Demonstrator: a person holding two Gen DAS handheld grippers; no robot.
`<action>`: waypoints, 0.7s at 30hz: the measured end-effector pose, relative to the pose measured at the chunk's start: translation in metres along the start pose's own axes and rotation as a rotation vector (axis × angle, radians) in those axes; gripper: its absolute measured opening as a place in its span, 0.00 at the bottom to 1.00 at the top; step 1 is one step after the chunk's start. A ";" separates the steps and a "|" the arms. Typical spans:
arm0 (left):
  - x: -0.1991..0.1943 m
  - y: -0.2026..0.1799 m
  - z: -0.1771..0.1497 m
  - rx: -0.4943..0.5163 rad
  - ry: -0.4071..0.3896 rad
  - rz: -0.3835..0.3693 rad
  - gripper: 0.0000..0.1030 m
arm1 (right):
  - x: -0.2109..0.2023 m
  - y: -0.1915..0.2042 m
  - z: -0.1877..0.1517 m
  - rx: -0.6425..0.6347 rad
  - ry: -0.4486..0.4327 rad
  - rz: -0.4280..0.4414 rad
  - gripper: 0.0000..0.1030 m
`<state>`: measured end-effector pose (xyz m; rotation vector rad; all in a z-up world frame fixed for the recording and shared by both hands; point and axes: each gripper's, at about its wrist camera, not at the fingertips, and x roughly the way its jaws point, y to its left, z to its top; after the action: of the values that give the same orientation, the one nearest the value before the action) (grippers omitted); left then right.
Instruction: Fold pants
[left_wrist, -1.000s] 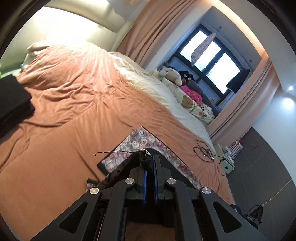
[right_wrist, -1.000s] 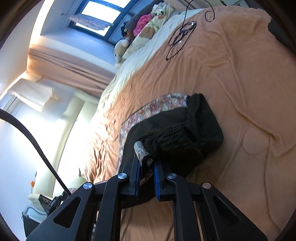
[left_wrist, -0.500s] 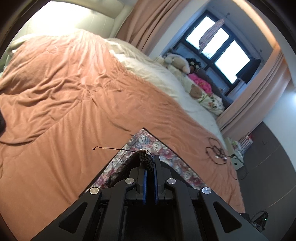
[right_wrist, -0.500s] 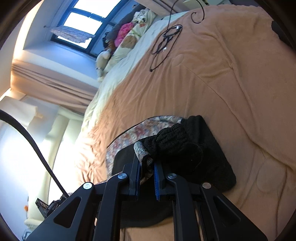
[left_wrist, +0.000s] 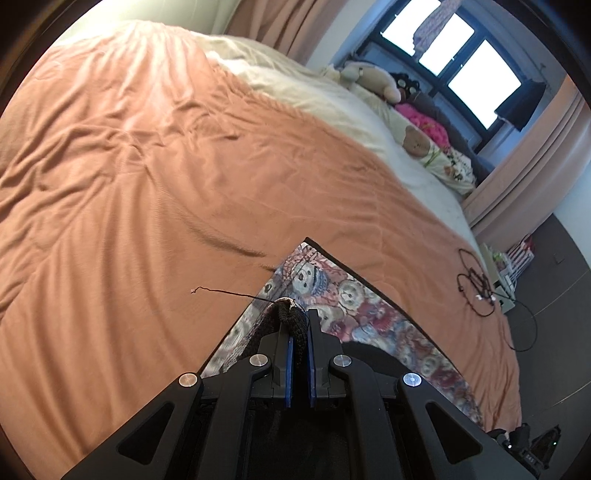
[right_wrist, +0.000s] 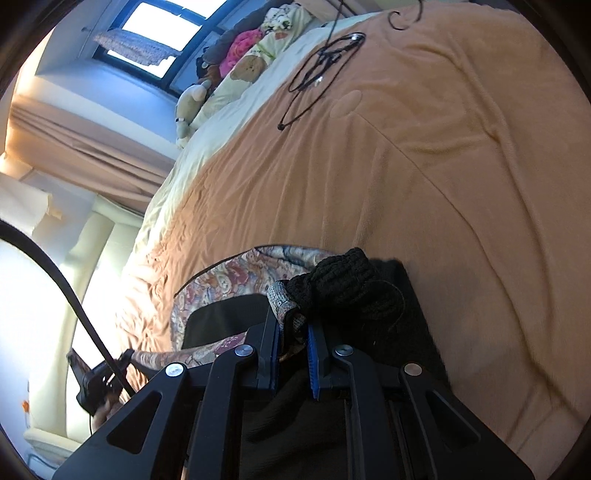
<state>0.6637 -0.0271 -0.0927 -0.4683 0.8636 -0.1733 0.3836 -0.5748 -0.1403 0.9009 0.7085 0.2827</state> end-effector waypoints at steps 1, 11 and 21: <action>0.007 -0.001 0.003 0.005 0.005 0.002 0.06 | 0.003 -0.001 0.003 -0.003 0.005 0.001 0.09; 0.042 -0.008 0.020 0.090 0.055 0.061 0.39 | -0.013 -0.004 0.019 -0.043 -0.034 0.078 0.73; 0.050 -0.009 0.006 0.315 0.136 0.168 0.40 | -0.042 0.021 0.010 -0.236 -0.020 -0.207 0.73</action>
<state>0.7007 -0.0497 -0.1192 -0.0895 0.9843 -0.1838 0.3608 -0.5897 -0.1009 0.6007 0.7271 0.1683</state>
